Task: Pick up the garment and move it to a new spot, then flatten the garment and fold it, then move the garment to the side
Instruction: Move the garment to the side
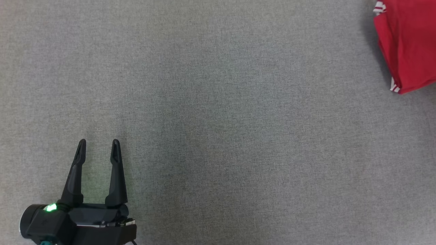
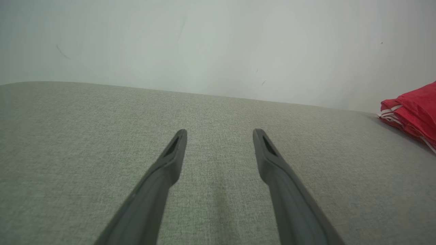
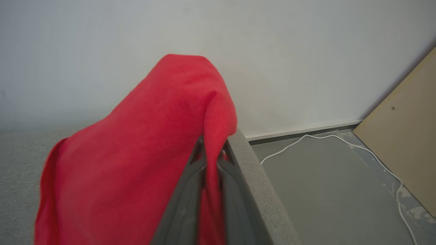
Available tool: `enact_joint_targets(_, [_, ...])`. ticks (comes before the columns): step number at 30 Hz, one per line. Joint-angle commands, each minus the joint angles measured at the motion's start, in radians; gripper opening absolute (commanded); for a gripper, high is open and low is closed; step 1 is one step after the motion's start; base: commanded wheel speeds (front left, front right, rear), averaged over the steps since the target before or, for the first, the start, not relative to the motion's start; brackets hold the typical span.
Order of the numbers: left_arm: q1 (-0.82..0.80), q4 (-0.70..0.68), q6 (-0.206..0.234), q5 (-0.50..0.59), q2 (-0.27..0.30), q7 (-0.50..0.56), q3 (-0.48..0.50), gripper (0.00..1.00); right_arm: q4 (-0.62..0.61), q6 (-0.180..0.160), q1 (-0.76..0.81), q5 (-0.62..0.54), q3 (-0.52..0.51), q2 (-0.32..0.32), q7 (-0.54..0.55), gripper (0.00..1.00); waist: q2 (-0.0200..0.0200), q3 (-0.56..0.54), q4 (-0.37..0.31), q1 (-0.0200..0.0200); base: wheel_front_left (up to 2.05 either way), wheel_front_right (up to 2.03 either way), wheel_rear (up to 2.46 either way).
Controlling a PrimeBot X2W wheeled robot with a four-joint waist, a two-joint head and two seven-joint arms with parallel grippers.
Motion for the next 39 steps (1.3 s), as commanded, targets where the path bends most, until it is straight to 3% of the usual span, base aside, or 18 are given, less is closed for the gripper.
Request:
enact_joint_targets(1, [0.004, -0.006, -0.004, 0.01, 0.001, -0.004, 0.006, 1.0, 0.015, -0.001, -0.019, 0.011, 0.006, -0.003, -0.008, 0.0, -0.0002, 0.007, 0.001, 0.0, 0.0, 0.0, 0.0])
enact_joint_targets(8, [0.008, -0.016, -0.01, 0.027, 0.001, -0.004, 0.022, 1.0, 0.097, -0.001, -0.041, 0.012, 0.031, 0.024, -0.028, 0.0, -0.0002, 0.021, 0.002, 0.0, 0.0, 0.0, 0.0])
enact_joint_targets(9, [0.008, -0.017, -0.012, 0.028, 0.001, -0.004, 0.023, 1.0, 0.113, -0.001, -0.043, 0.003, 0.038, 0.028, -0.029, 0.27, -0.0002, 0.022, 0.002, 0.0, 0.0, 0.0, 0.0])
enact_joint_targets(10, [0.007, -0.017, -0.013, 0.028, 0.001, -0.004, 0.024, 1.0, 0.129, -0.001, -0.04, -0.001, 0.046, 0.033, -0.018, 1.0, -0.0002, 0.022, 0.001, 0.0, 0.0, 0.0, 0.0])
enact_joint_targets(18, [0.006, 0.004, -0.005, 0.013, 0.001, -0.004, 0.02, 1.0, 0.198, -0.001, -0.068, -0.044, 0.083, 0.06, -0.049, 1.0, -0.0002, 0.003, 0.004, 0.0, 0.0, 0.0, 0.0])
enact_joint_targets(26, [0.022, 0.025, 0.005, -0.029, 0.001, -0.004, 0.019, 1.0, 0.13, -0.001, -0.059, -0.036, 0.071, 0.093, -0.091, 1.0, -0.0002, -0.067, 0.004, 0.0, 0.0, 0.0, 0.0])
enact_joint_targets(30, [0.032, 0.033, 0.01, -0.044, 0.001, -0.004, 0.021, 1.0, 0.061, -0.001, -0.057, -0.058, 0.018, 0.095, -0.093, 1.0, -0.0002, -0.102, -0.001, 0.0, 0.0, 0.0, 0.0])
enact_joint_targets(39, [0.08, 0.052, 0.025, -0.075, 0.001, -0.004, 0.034, 1.0, -0.179, -0.001, 0.15, -0.237, -0.277, 0.145, -0.091, 1.0, -0.0002, -0.221, -0.017, 0.0, 0.0, 0.0, 0.0])
